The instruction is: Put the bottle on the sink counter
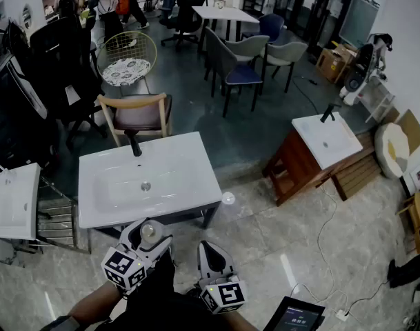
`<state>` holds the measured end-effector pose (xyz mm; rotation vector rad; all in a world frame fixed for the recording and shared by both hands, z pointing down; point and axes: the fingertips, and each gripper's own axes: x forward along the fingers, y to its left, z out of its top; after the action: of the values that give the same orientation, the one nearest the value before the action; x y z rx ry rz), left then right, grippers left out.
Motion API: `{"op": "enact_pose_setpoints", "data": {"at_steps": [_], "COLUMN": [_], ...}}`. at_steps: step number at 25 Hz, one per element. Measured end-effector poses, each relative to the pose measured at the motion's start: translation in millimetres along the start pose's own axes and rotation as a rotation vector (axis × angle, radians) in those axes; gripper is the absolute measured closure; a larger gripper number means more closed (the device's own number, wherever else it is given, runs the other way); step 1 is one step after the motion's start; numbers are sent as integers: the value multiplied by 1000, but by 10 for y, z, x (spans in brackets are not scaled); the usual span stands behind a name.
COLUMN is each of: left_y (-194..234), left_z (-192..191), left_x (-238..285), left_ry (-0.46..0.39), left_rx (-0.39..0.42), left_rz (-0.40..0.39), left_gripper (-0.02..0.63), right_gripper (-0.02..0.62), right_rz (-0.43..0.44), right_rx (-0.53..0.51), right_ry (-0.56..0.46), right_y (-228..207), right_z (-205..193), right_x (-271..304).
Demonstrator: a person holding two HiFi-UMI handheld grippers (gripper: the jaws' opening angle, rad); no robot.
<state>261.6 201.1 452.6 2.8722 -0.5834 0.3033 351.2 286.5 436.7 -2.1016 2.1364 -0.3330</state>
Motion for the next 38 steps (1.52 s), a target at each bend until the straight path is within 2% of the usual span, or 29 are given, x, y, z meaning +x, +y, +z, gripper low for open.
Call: {"op": "enact_pose_setpoints", "data": {"at_steps": [4, 8, 11, 14, 18, 20, 22, 24, 28, 34, 38], "left_y": [-209, -223, -110, 17, 250, 380, 516, 616, 739, 589, 501], "left_z": [-24, -25, -41, -72, -10, -44, -97, -122, -91, 15, -139], "left_x": [-464, -843, -1082, -1252, -1449, -1573, -1654, -1720, -1857, -2012, -2111], "left_ry": [-4, -28, -39, -34, -61, -63, -57, -51, -60, -65, -92], "left_rx": [14, -5, 7, 16, 66, 82, 60, 28, 39, 14, 0], "left_rz": [19, 44, 44, 18, -6, -1, 14, 35, 103, 212, 296], "left_gripper": [268, 268, 268, 268, 268, 268, 268, 268, 268, 268, 268], "right_gripper": [600, 600, 600, 600, 600, 600, 600, 600, 600, 600, 600], "right_rz": [32, 66, 86, 59, 18, 35, 68, 95, 137, 249, 335], "right_rx": [-6, -37, -66, -120, -86, -80, -68, -67, -78, -72, -48], "right_ry": [12, 33, 42, 11, 32, 42, 28, 33, 57, 32, 58], "right_y": [383, 718, 999, 1187, 1446, 1630, 1779, 1886, 1961, 2014, 2028], "right_z": [-26, -39, -57, 31, -101, -160, -189, -224, -247, -137, -259], "right_x": [-272, -331, -234, -165, 11, 109, 196, 273, 378, 344, 253]}}
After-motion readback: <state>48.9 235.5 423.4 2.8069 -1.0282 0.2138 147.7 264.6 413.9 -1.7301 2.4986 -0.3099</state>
